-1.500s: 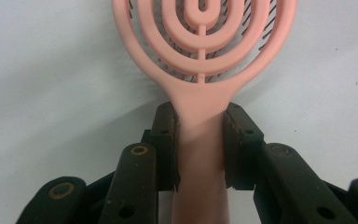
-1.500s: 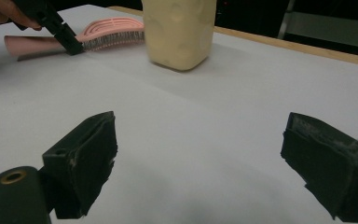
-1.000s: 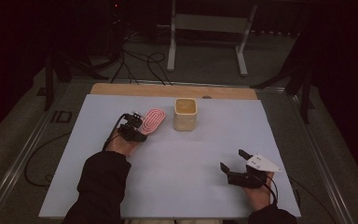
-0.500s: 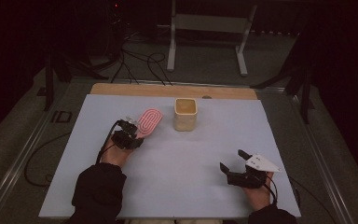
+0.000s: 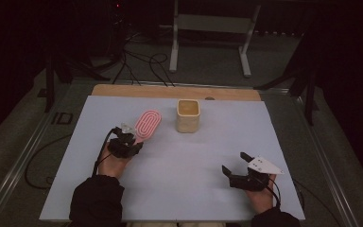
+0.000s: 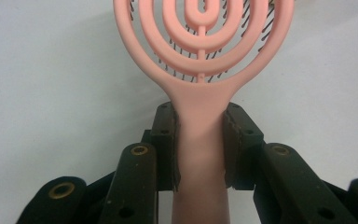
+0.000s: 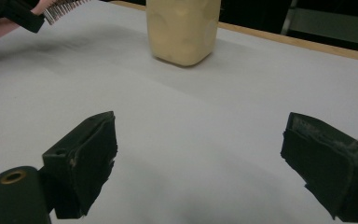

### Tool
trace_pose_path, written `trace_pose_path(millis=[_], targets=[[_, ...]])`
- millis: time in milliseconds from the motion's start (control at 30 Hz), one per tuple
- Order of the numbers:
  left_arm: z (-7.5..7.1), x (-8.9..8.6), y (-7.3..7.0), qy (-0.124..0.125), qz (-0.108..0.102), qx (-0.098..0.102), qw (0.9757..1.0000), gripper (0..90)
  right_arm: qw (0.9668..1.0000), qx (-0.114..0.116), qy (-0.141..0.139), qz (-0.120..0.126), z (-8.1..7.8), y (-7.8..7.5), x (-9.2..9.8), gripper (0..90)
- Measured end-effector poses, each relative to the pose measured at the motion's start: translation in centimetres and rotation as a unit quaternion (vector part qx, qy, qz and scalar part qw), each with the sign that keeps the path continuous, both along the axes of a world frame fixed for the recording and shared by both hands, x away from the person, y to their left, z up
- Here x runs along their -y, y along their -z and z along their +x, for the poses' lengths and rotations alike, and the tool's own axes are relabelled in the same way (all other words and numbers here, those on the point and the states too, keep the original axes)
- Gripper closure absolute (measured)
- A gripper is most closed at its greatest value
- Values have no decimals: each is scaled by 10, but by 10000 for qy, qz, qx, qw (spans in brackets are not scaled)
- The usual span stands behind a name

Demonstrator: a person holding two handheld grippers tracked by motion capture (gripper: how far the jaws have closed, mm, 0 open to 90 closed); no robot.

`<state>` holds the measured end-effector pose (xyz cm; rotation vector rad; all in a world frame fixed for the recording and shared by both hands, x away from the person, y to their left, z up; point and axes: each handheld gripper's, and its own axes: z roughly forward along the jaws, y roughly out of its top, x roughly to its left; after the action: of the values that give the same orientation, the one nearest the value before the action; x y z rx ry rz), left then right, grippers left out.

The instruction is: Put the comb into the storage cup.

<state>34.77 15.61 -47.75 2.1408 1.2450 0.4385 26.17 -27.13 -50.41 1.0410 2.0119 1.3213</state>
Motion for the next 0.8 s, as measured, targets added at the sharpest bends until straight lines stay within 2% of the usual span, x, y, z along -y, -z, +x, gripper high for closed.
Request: trace_pose_path(millis=[233,300,433,600,800], targets=[[-6,1,-5,33,-44,154,9999,697,10000,8,-18,20,0,0,0,102],[-10,2,-8,88,-88,278,9995,696,10000,12,-21,25,0,0,0,102],[-13,1,-11,92,-114,387,9991,696,10000,-19,-46,36,1,0,0,102],[-21,2,-17,197,-155,644,9976,696,9999,-42,-88,34,1,0,-1,102],[-24,4,-20,243,-165,772,9966,696,9999,-72,-116,18,2,1,-2,101]])
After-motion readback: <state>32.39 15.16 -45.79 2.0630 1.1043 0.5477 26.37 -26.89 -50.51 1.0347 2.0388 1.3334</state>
